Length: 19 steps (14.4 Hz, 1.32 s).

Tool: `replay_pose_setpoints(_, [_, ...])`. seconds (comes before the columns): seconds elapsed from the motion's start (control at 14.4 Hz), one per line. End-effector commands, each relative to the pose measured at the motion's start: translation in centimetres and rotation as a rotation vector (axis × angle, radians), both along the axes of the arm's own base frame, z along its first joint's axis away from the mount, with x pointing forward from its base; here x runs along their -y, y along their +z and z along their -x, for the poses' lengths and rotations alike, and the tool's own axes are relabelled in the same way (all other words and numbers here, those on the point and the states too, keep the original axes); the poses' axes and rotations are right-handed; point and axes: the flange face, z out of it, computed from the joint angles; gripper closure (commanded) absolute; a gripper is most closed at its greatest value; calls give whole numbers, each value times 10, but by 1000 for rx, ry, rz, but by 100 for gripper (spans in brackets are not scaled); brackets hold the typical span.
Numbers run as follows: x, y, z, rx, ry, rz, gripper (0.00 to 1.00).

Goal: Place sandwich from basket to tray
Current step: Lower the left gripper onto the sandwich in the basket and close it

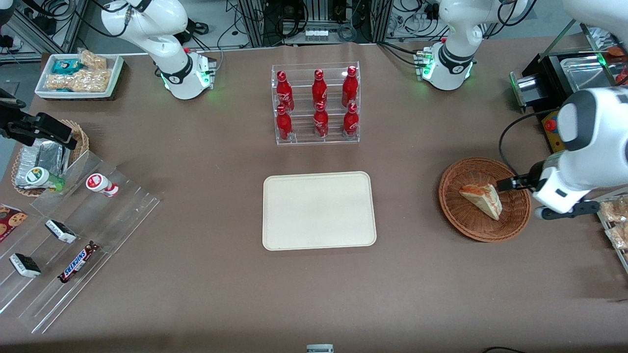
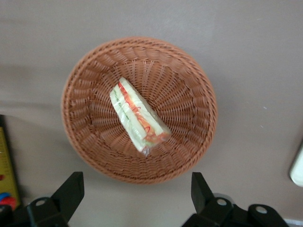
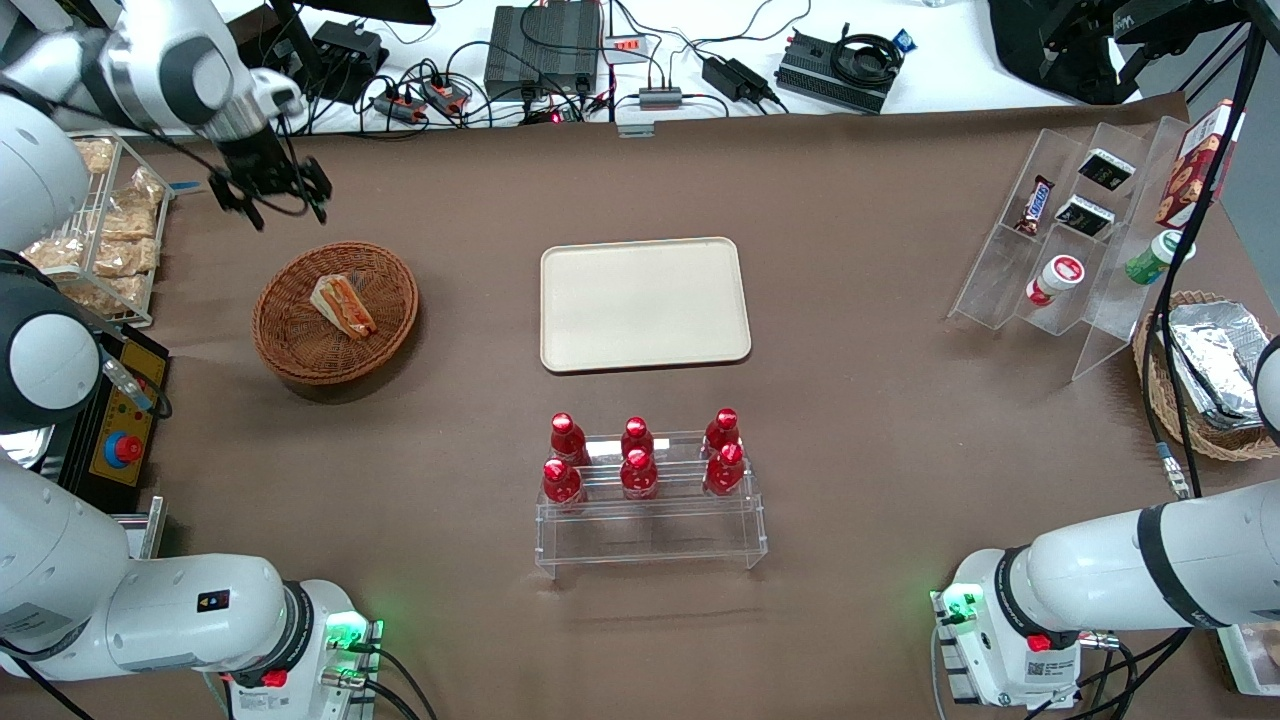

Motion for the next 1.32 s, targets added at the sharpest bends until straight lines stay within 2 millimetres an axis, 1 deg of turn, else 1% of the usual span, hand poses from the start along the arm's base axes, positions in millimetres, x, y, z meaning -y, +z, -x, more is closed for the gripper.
replay_pose_setpoints(0.0, [-10, -39, 33, 34, 125, -24, 0])
replay_pose_setpoints(0.14, [-9, -65, 45, 61, 260, -39, 0])
replay_pose_setpoints(0.28, [-8, -79, 49, 92, 443, -61, 0])
replay_pose_setpoints(0.42, [-7, -91, 48, 101, 652, -88, 0])
replay_pose_setpoints(0.49, [-8, -99, 47, 107, 720, -94, 0])
replay_pose_setpoints(0.62, [-8, -110, 48, 146, 819, -88, 0])
replay_pose_setpoints(0.76, [-10, -126, 49, 146, 895, -94, 0])
replay_pose_setpoints(0.83, [-10, -134, 49, 136, 921, -100, 5])
replay_pose_setpoints(0.9, [-10, -136, 48, 139, 943, -98, 25])
replay_pose_setpoints(0.97, [-10, -137, 47, 131, 975, -89, 58])
replay_pose_setpoints(1.04, [-10, -136, 46, 131, 980, -85, 76])
replay_pose_setpoints(1.11, [-8, -131, 45, 131, 972, -85, 87])
replay_pose_setpoints(1.25, [-1, -104, 31, 134, 949, -80, 89])
